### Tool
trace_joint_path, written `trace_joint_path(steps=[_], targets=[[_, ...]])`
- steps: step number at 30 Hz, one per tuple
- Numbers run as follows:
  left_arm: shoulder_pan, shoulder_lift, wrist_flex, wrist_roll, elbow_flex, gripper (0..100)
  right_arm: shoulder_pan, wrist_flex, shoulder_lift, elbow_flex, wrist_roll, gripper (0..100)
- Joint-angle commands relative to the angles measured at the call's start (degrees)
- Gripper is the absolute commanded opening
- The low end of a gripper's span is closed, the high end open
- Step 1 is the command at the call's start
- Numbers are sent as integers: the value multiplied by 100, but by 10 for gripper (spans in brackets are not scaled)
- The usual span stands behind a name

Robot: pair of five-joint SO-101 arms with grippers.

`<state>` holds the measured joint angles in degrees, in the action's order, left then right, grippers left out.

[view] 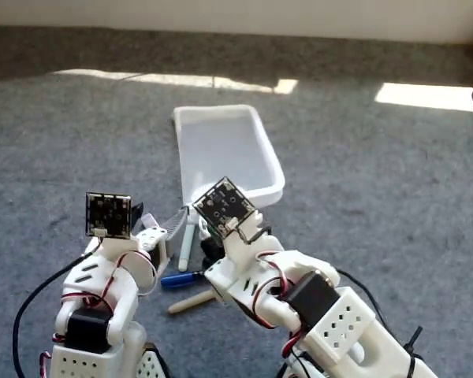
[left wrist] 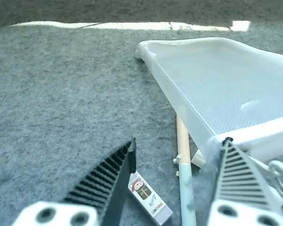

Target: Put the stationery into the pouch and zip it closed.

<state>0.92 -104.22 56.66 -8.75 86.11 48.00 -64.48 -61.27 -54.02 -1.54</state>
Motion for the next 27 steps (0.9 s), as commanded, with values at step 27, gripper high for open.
trace_joint_path(steps=[27], targets=[[497,-31,1134,176,-778,326,57,233,-198,110,-9,6]])
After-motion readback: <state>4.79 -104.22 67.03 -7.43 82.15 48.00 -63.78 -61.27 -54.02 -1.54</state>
